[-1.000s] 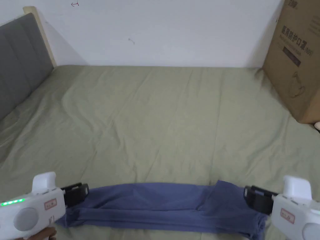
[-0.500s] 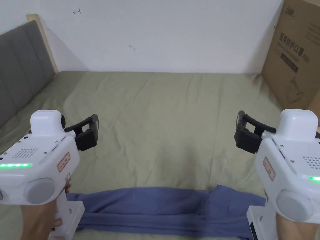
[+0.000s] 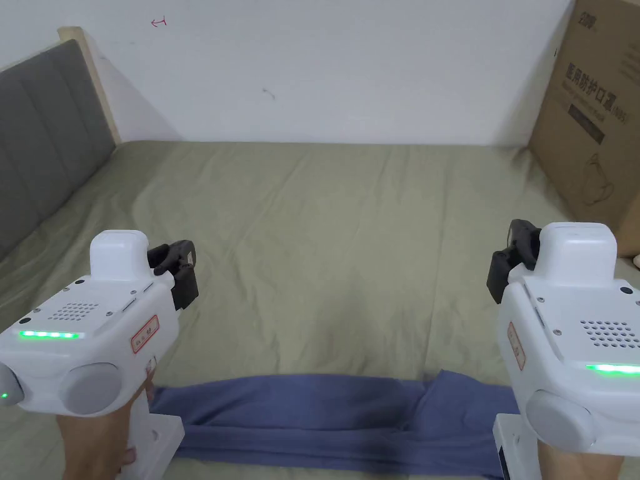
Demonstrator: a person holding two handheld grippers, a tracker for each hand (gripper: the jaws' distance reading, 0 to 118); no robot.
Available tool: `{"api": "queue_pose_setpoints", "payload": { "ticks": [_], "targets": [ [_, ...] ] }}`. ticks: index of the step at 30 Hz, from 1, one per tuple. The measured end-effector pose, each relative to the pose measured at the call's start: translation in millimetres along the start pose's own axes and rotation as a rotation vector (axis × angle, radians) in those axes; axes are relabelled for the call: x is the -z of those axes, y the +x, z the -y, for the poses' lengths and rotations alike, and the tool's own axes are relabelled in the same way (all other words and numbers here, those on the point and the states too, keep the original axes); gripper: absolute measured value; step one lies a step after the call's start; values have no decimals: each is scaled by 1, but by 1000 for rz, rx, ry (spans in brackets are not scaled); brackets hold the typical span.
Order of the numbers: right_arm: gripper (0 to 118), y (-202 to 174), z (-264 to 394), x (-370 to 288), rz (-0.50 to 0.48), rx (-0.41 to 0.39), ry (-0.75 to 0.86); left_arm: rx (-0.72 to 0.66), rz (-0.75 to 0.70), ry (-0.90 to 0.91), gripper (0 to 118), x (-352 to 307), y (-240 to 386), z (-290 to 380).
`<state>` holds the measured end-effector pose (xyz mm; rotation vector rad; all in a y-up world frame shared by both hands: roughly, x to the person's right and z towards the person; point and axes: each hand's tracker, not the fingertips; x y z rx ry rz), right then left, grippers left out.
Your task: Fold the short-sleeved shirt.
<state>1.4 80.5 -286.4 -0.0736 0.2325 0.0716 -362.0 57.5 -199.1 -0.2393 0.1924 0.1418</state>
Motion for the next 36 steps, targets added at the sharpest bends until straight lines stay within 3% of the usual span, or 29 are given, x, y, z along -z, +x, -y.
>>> {"api": "queue_pose_setpoints", "payload": {
  "ticks": [15, 16, 19, 20, 21, 27, 31, 33, 34, 36],
  "targets": [
    [0, -18, 17, 23, -29, -22, -79, -491, 107, -530, 0, 43, -158, 88],
    [0, -20, 19, 26, -32, -26, -85, -520, 105, -559, 12, 46, -166, 96],
    [0, -26, 24, 31, -37, -36, -105, -561, 77, -621, 88, 56, -180, 119],
    [0, -28, 25, 33, -40, -36, -112, -566, 61, -639, 98, 59, -183, 126],
    [0, -30, 27, 34, -41, -36, -120, -561, 67, -630, 99, 62, -185, 132],
    [0, -36, 36, 41, -54, -45, -153, -524, 78, -701, 96, 90, -214, 173],
    [0, -38, 39, 45, -51, -52, -170, -494, 74, -746, 55, 103, -214, 187],
    [0, -38, 41, 46, -50, -51, -179, -492, 90, -772, 49, 108, -214, 196],
    [0, -38, 41, 47, -49, -52, -183, -490, 94, -775, 40, 110, -214, 199],
    [0, -38, 42, 48, -48, -54, -189, -471, 92, -762, 15, 110, -212, 199]
  ]
}}
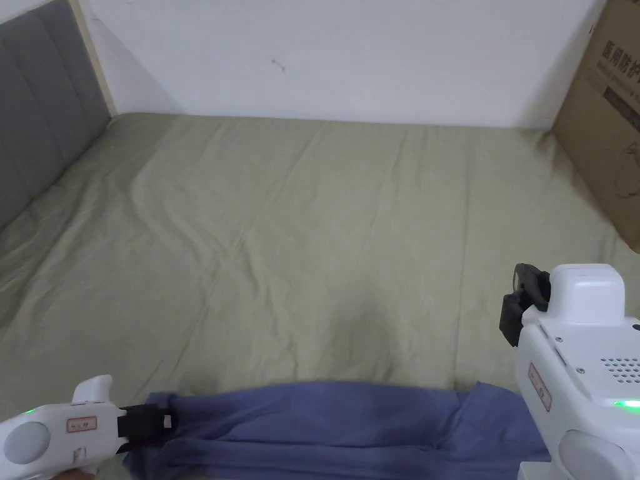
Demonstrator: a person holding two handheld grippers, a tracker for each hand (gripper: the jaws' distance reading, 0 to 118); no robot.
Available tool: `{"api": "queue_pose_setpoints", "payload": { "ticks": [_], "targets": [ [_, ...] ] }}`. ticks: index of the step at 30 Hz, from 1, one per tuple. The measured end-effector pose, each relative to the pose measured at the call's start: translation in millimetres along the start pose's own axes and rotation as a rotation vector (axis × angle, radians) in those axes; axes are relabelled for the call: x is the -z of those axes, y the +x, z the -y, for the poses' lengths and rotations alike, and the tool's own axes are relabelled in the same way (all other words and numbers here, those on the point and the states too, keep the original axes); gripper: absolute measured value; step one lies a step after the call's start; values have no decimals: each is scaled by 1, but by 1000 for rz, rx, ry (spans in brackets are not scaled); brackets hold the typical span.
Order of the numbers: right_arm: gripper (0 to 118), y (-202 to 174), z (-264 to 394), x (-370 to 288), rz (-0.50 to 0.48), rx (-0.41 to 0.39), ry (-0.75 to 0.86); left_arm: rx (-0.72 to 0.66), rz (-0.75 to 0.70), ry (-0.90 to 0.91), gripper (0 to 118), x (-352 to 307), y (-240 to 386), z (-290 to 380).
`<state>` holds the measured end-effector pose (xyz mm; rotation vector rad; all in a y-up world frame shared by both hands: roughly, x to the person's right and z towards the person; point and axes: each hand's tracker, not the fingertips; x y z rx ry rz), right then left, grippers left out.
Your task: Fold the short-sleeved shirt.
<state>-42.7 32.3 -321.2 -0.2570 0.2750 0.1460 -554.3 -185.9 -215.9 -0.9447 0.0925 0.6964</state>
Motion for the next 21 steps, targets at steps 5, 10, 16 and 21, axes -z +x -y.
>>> {"api": "queue_pose_setpoints", "payload": {
  "ticks": [5, 10, 16, 21],
  "targets": [
    [0, 1, 0, 1, -3, -1, -9, 34, -9, 16, 9, -24, 45, 23],
    [0, 2, -6, -1, -12, -4, 8, 50, -6, 101, 8, -59, 37, 11],
    [0, 2, -14, -7, -35, 10, 42, 78, -137, 148, 8, -117, 30, -1],
    [0, 3, -15, -14, -53, 21, 60, 76, -237, 173, 8, -144, 40, -5]
  ]
}}
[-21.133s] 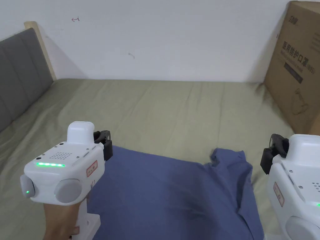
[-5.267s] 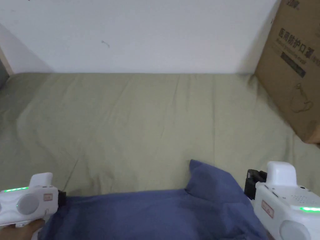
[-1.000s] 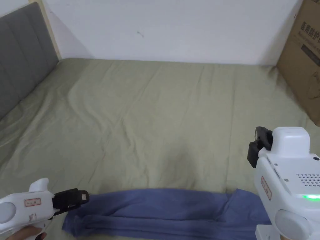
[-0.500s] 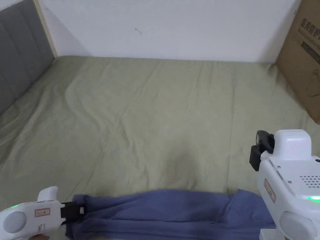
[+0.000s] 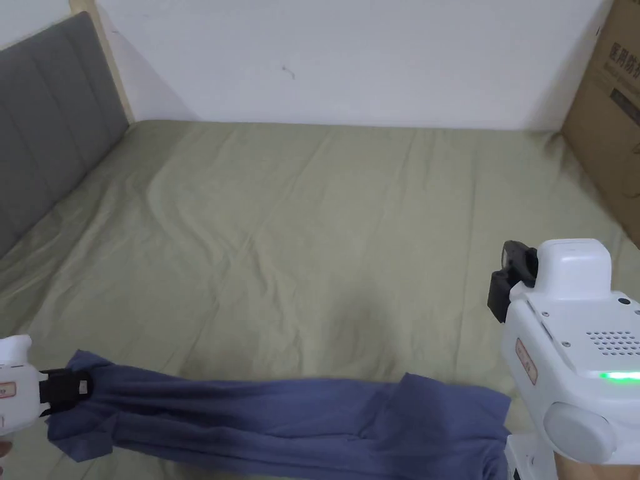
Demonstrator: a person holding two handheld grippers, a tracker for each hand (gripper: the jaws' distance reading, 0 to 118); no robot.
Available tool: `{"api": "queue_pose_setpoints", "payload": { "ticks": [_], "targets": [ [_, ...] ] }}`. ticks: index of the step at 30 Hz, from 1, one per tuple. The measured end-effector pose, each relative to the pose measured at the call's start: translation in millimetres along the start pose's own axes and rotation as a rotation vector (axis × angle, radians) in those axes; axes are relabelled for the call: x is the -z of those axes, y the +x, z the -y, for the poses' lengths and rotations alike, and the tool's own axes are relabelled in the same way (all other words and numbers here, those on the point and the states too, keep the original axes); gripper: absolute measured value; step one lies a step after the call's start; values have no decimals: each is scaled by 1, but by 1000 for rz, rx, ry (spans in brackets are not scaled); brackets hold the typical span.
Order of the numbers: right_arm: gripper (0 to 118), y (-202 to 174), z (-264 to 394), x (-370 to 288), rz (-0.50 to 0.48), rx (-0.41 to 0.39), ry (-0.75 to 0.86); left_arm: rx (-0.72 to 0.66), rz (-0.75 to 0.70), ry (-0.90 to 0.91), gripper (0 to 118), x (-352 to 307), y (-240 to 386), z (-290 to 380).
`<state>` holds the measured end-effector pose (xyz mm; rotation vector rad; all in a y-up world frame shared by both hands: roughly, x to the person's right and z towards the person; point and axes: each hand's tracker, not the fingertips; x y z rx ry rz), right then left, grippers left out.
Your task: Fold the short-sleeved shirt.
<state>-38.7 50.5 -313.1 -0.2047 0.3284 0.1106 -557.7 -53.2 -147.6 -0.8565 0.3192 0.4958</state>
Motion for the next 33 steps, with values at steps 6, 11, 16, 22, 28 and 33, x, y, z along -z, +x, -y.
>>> {"api": "queue_pose_setpoints", "payload": {
  "ticks": [6, 11, 16, 22, 28, 33],
  "targets": [
    [0, 4, 1, -8, -16, 17, 3, 71, -4, -14, 8, 10, 57, -8],
    [0, 12, 1, -16, -17, 23, 14, 168, 96, -95, 8, 24, 136, 8],
    [0, 26, 4, -21, -9, 33, 16, 218, 133, -157, 8, 61, 195, 30],
    [0, 41, 6, -29, 22, 22, 14, 168, 156, -261, 8, 114, 228, 57],
    [0, 55, 10, -30, 37, 64, 1, 131, 206, -266, 94, 122, 242, 70],
    [0, 56, 10, -31, 42, 67, 4, 241, 214, -136, 94, 89, 250, 63]
  ]
}}
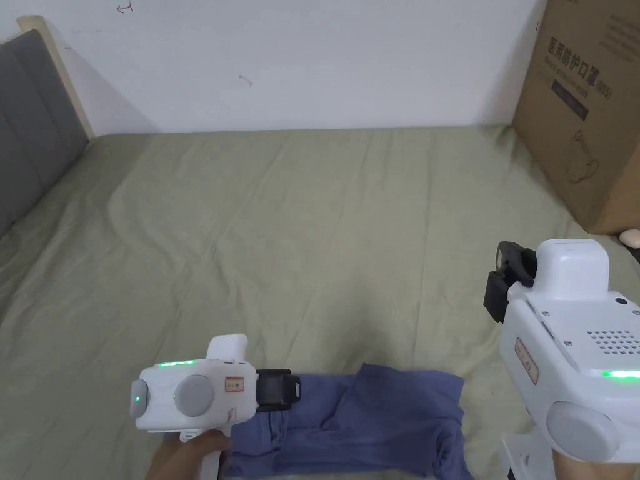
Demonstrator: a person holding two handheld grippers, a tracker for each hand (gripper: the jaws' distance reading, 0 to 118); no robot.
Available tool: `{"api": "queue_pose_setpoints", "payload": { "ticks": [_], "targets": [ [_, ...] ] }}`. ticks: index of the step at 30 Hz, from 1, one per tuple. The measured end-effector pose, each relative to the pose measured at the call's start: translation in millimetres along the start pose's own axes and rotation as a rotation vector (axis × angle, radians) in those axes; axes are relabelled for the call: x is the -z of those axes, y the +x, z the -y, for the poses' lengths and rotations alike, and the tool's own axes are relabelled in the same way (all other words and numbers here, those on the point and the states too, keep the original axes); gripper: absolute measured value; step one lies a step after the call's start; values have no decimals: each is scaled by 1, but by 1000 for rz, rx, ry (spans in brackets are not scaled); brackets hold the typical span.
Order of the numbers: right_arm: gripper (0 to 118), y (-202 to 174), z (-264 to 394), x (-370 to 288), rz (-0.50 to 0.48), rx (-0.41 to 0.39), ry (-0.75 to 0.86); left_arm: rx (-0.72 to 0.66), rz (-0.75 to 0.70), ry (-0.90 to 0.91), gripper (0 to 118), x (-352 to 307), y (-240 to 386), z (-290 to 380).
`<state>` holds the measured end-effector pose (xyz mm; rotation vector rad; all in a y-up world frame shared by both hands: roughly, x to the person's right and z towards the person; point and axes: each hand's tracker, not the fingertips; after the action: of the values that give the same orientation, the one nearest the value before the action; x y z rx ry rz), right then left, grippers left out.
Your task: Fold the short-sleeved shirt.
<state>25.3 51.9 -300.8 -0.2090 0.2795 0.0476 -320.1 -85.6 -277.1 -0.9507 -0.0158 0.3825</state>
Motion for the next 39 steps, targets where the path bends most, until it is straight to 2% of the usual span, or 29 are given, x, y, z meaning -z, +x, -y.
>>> {"api": "queue_pose_setpoints", "payload": {
  "ticks": [4, 9, 12, 14, 15, 21, 30, 34, 39],
  "targets": [
    [0, -3, -4, -2, -9, 7, 9, 56, -36, 134, 94, -38, -6, -6],
    [0, -9, -8, -2, -25, 4, 24, 109, -146, 314, 88, -82, -25, -3],
    [0, -11, -9, -1, -34, 3, 23, 89, -177, 346, 56, -89, -41, 1],
    [0, -12, -9, -1, -36, 3, 22, 34, -132, 348, 16, -91, -54, 5],
    [0, -13, -9, -1, -35, 3, 21, 10, -112, 356, 0, -90, -59, 8],
    [0, -13, -7, 2, -37, 4, 10, 34, -180, 303, 0, -60, -59, 26],
    [0, -4, 0, 4, -24, -3, -13, 40, -146, 115, 0, 24, -33, 58],
    [0, 3, 4, 7, -8, 0, -33, 31, -95, 72, 0, 48, -20, 64],
    [0, 8, 7, 8, 7, 8, -44, 31, -119, 51, 0, 69, -3, 66]
  ]
}}
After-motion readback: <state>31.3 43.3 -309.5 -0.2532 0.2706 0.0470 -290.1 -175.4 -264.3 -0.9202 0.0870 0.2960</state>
